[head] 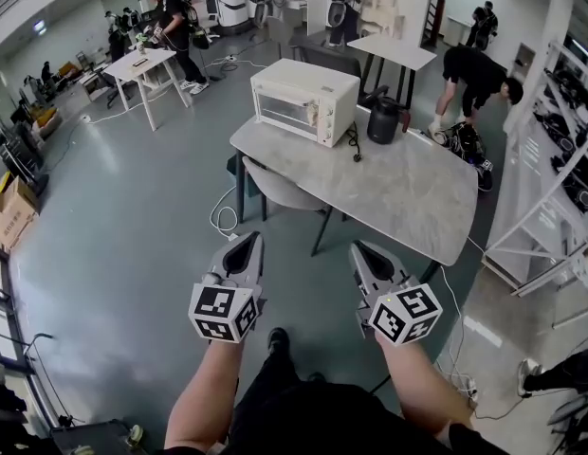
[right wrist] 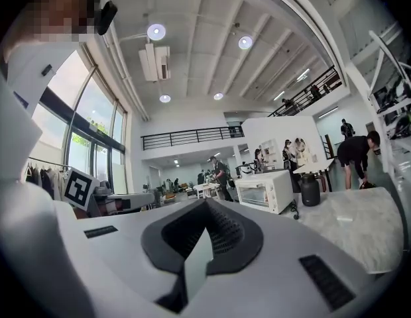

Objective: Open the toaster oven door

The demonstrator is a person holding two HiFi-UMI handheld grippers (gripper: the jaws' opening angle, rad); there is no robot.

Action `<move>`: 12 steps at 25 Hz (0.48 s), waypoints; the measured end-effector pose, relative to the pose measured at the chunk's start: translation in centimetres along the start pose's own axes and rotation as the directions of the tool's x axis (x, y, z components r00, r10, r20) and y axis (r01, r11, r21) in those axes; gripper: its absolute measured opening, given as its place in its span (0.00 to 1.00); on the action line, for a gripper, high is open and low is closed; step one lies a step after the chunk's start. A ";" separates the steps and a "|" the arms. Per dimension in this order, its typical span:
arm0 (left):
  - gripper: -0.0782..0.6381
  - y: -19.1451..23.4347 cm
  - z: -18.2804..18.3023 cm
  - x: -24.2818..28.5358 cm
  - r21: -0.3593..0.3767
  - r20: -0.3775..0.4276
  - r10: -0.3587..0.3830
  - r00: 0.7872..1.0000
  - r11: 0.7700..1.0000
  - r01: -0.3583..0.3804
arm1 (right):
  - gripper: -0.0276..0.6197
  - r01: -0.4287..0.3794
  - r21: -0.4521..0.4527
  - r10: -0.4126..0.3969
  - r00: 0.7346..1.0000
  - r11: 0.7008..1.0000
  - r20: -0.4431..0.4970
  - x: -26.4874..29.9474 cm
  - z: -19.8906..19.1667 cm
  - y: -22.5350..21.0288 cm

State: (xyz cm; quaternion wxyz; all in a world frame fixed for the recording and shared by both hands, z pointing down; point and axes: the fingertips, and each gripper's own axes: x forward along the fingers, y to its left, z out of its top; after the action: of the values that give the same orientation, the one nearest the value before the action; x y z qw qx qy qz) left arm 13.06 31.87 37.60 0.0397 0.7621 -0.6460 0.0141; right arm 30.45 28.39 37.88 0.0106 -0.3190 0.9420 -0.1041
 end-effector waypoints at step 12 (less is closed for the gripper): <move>0.12 10.7 -0.8 10.5 -0.002 -0.010 -0.040 0.999 0.999 0.040 | 0.03 0.009 -0.038 -0.011 0.998 0.999 -0.063 14.8 0.2 -3.5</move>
State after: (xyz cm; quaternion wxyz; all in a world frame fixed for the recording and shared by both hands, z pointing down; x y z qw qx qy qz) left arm 4.25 19.82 39.57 0.0437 0.7748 -0.6305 0.0165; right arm 20.75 16.67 39.11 -0.0260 -0.3205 0.9420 -0.0964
